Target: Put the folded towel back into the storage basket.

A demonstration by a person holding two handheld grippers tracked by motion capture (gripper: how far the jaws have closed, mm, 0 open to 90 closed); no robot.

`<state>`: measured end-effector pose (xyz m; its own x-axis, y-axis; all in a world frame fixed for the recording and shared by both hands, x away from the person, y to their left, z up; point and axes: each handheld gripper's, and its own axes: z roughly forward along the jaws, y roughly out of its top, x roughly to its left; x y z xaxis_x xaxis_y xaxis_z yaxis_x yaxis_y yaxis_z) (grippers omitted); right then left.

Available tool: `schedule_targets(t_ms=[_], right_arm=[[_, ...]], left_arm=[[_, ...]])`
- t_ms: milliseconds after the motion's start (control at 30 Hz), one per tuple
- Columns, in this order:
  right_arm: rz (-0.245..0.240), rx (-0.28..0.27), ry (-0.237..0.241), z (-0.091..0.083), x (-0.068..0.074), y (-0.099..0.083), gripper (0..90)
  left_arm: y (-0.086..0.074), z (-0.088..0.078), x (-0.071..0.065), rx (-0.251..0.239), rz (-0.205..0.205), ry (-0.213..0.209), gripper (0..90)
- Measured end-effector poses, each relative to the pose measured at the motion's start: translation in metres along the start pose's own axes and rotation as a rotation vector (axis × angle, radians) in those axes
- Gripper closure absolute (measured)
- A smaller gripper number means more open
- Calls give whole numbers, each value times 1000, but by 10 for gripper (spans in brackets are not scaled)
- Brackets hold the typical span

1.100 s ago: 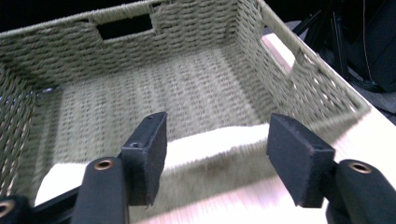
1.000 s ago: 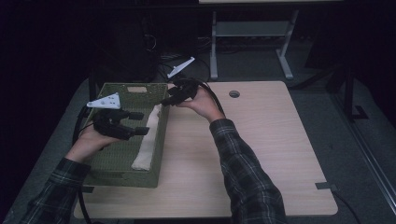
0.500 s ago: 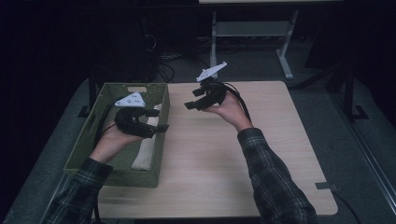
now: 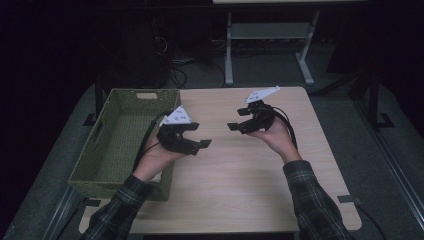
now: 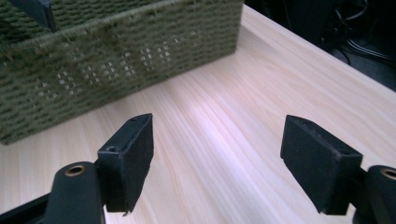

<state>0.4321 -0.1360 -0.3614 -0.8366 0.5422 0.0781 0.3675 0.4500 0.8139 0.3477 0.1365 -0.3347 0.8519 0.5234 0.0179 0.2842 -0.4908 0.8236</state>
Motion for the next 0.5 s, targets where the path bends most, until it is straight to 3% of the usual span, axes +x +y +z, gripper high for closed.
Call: schedule_targets(t_ms=[233, 333, 433, 500], right_arm=[[29, -10, -32, -15, 1, -38, 225], [43, 4, -42, -21, 2, -56, 215], [62, 3, -48, -26, 2, -70, 202], [75, 2, -51, -28, 3, -79, 194]], left_arm=[[-11, 34, -23, 9, 8, -7, 275], [-19, 46, -29, 25, 11, -18, 274], [-26, 55, -33, 35, 41, 6, 273], [-31, 61, -34, 31, 35, 3, 263]])
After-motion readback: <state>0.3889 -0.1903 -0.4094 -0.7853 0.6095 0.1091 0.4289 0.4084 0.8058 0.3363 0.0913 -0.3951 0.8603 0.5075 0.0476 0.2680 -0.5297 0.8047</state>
